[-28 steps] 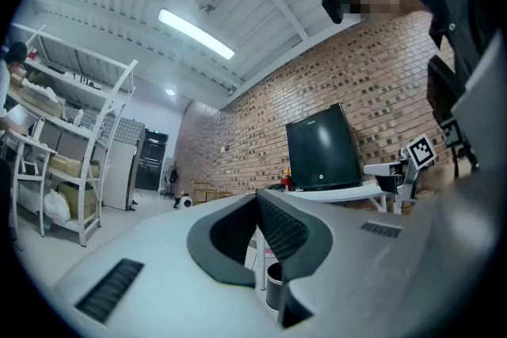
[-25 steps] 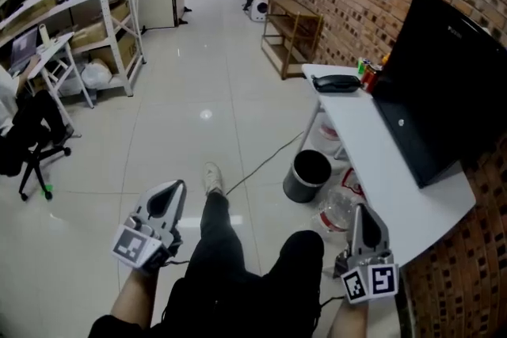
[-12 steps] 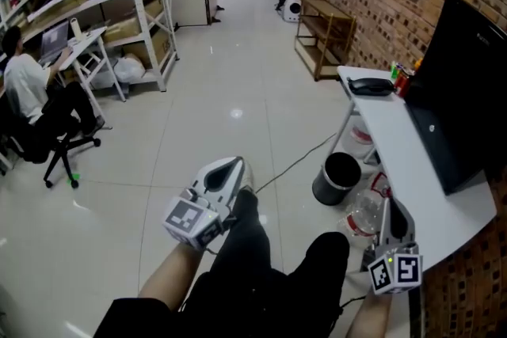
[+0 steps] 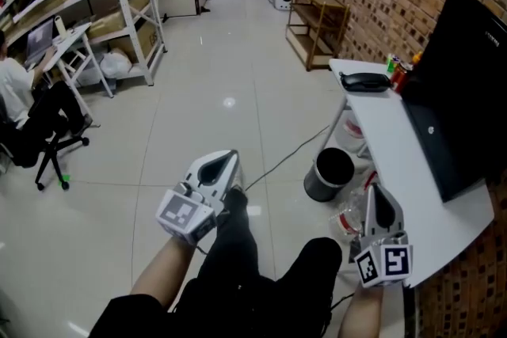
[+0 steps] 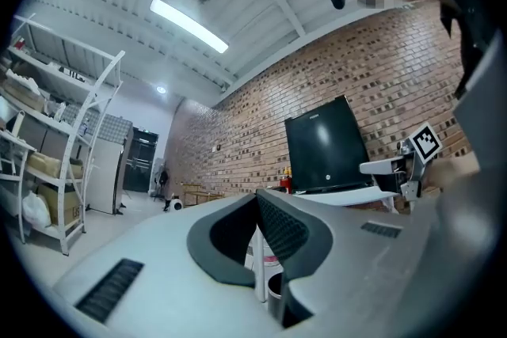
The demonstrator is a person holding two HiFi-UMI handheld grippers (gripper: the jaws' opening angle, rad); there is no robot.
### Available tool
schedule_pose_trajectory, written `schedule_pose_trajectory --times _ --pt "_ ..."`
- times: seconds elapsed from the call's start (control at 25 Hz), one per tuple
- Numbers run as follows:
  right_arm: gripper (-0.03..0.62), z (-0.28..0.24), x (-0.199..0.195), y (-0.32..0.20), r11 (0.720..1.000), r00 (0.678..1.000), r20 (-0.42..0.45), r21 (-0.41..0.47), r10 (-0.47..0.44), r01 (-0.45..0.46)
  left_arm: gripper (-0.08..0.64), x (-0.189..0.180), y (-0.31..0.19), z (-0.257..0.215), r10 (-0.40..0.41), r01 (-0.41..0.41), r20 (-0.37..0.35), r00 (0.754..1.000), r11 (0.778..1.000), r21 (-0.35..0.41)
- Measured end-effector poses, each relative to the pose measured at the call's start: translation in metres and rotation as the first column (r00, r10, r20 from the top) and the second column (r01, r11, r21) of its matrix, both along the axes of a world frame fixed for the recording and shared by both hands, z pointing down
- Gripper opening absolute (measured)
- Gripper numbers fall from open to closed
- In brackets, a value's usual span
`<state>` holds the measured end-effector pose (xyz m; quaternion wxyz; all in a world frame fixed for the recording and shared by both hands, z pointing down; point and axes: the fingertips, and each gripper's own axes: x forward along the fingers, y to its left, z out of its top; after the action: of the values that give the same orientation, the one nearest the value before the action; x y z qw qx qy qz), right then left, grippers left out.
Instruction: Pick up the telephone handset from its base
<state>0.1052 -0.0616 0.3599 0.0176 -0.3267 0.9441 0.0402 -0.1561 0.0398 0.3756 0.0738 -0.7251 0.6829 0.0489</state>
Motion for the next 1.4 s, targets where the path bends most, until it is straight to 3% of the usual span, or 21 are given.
schedule_pose_trajectory --times 0.16,0.56,1.08,1.4 --pt "0.009 0.005 -0.025 -0.030 1.000 1.000 -0.009 -0.022 -0.009 0.009 0.002 -0.010 -0.041 0.009 0.020 -0.020 0.009 1.000 1.000 -0.022" --pt "0.009 0.004 -0.062 -0.096 1.000 1.000 0.000 -0.025 0.008 -0.008 0.002 -0.014 -0.133 -0.005 0.089 -0.089 0.011 0.996 0.996 0.005" --pt "0.009 -0.022 -0.059 -0.122 0.998 0.998 0.044 0.007 0.055 -0.055 0.002 0.000 -0.183 -0.036 0.167 -0.166 -0.019 0.986 0.985 0.036" --pt "0.009 -0.016 -0.062 -0.146 0.996 0.996 0.020 -0.016 0.092 -0.092 0.002 0.006 -0.210 -0.034 0.210 -0.209 -0.025 0.977 0.977 0.032"
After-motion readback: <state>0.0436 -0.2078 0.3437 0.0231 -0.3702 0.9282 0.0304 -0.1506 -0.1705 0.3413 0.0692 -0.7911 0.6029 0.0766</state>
